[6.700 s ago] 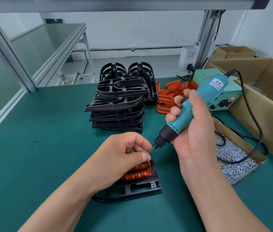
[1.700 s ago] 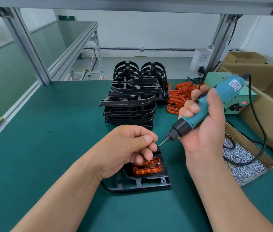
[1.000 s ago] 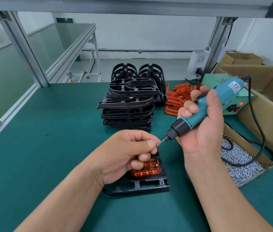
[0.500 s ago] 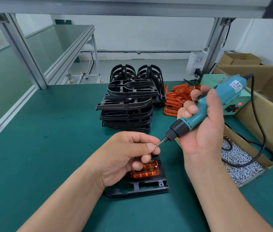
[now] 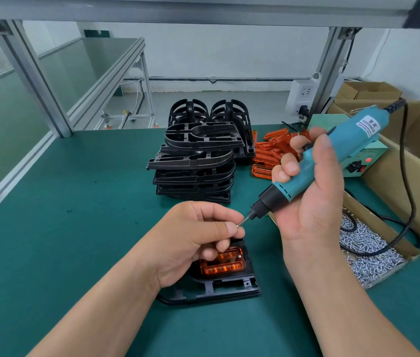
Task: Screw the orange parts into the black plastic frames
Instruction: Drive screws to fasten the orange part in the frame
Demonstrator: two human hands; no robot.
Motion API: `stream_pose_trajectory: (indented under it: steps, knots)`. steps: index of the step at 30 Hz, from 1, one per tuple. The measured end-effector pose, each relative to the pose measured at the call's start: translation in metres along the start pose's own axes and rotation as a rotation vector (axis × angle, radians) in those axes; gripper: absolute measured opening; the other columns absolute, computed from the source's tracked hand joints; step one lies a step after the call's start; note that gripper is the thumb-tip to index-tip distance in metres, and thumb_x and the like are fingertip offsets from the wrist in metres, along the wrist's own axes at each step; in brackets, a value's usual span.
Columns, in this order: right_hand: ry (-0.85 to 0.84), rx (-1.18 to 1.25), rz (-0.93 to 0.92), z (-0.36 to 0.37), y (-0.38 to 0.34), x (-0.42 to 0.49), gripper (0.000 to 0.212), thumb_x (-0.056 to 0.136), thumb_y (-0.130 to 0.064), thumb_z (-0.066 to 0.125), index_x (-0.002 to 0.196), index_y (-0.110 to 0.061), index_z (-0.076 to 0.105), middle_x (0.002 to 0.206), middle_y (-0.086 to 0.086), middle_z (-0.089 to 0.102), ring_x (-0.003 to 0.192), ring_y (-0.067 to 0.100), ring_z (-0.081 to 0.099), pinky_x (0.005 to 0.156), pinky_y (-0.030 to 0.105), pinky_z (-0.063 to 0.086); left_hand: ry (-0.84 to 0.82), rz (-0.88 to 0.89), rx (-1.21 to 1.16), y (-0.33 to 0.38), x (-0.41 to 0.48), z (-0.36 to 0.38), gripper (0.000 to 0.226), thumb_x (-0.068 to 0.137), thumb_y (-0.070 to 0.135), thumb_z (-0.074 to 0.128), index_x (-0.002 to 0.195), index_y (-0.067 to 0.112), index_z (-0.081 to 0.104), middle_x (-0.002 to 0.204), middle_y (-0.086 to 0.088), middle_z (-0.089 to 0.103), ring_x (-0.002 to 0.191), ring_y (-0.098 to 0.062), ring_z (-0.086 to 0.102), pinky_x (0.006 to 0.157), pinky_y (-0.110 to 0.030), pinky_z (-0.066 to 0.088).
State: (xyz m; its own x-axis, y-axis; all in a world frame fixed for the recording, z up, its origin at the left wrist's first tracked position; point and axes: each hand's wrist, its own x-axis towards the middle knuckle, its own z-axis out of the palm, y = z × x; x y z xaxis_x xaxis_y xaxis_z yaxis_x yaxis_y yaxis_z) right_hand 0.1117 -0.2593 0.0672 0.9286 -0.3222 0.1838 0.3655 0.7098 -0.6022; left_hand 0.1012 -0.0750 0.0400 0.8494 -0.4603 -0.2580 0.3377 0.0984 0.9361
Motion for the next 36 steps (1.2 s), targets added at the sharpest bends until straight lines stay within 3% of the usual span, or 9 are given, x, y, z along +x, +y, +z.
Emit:
stream_pose_trajectory:
  steps: [6, 13, 20, 24, 26, 31, 36]
  knots:
    - [-0.064, -0.028, -0.083, -0.003, 0.004, 0.006, 0.007, 0.111, -0.024, 0.054, 0.112, -0.018, 0.056, 0.095, 0.0, 0.061, 0.063, 0.009, 0.051, 0.06, 0.023, 0.044, 0.033, 0.085, 0.129, -0.001, 0.0, 0.0, 0.018, 0.092, -0.002, 0.073, 0.1, 0.013, 0.08, 0.096, -0.021, 0.077, 0.059, -0.011, 0.056, 0.048, -0.018, 0.042]
    - [-0.028, -0.016, -0.053, -0.006, 0.008, 0.008, 0.007, 0.11, -0.022, 0.056, 0.114, -0.016, 0.056, 0.098, 0.001, 0.064, 0.063, 0.009, 0.051, 0.059, 0.023, 0.045, 0.037, 0.102, 0.252, 0.003, 0.0, -0.001, 0.022, 0.087, 0.007, 0.076, 0.108, 0.015, 0.076, 0.092, -0.018, 0.077, 0.059, -0.012, 0.054, 0.049, -0.019, 0.042]
    - [-0.007, 0.018, -0.007, -0.009, 0.015, 0.009, 0.011, 0.109, -0.023, 0.058, 0.115, -0.016, 0.053, 0.097, 0.0, 0.064, 0.063, 0.009, 0.052, 0.058, 0.022, 0.046, 0.044, 0.056, 0.36, 0.011, -0.003, -0.006, 0.021, 0.079, 0.023, 0.071, 0.097, 0.028, 0.08, 0.092, -0.015, 0.078, 0.059, -0.015, 0.048, 0.052, -0.02, 0.044]
    - [-0.043, 0.001, 0.013, -0.008, 0.019, 0.007, 0.013, 0.109, -0.023, 0.057, 0.119, -0.015, 0.051, 0.096, 0.0, 0.064, 0.063, 0.008, 0.052, 0.058, 0.021, 0.047, 0.256, 0.158, 0.635, 0.018, -0.005, -0.025, 0.011, 0.088, 0.032, 0.069, 0.092, 0.036, 0.079, 0.076, 0.007, 0.074, 0.058, -0.002, 0.052, 0.053, -0.013, 0.043]
    - [-0.079, -0.02, 0.021, -0.006, 0.023, 0.004, 0.015, 0.11, -0.022, 0.055, 0.122, -0.015, 0.049, 0.097, 0.0, 0.063, 0.062, 0.008, 0.052, 0.058, 0.021, 0.047, 0.301, 0.178, 0.783, 0.02, -0.006, -0.038, 0.007, 0.089, 0.035, 0.071, 0.088, 0.035, 0.078, 0.062, 0.01, 0.061, 0.054, -0.003, 0.048, 0.052, -0.013, 0.041]
    - [-0.179, -0.076, 0.052, 0.002, 0.034, -0.006, 0.017, 0.11, -0.02, 0.054, 0.125, -0.016, 0.048, 0.099, 0.002, 0.062, 0.06, 0.009, 0.051, 0.057, 0.023, 0.045, 0.239, 0.092, 0.96, 0.021, -0.006, -0.05, 0.019, 0.084, 0.044, 0.081, 0.098, 0.033, 0.076, 0.049, 0.014, 0.047, 0.045, -0.003, 0.042, 0.049, -0.019, 0.034]
    - [-0.21, -0.151, 0.061, 0.008, 0.039, -0.012, 0.017, 0.105, -0.02, 0.057, 0.121, -0.016, 0.051, 0.098, 0.004, 0.065, 0.056, 0.011, 0.051, 0.055, 0.025, 0.044, 0.167, 0.052, 1.081, 0.021, -0.005, -0.048, 0.027, 0.084, 0.042, 0.082, 0.108, 0.03, 0.079, 0.045, 0.03, 0.05, 0.044, 0.009, 0.05, 0.044, -0.008, 0.034]
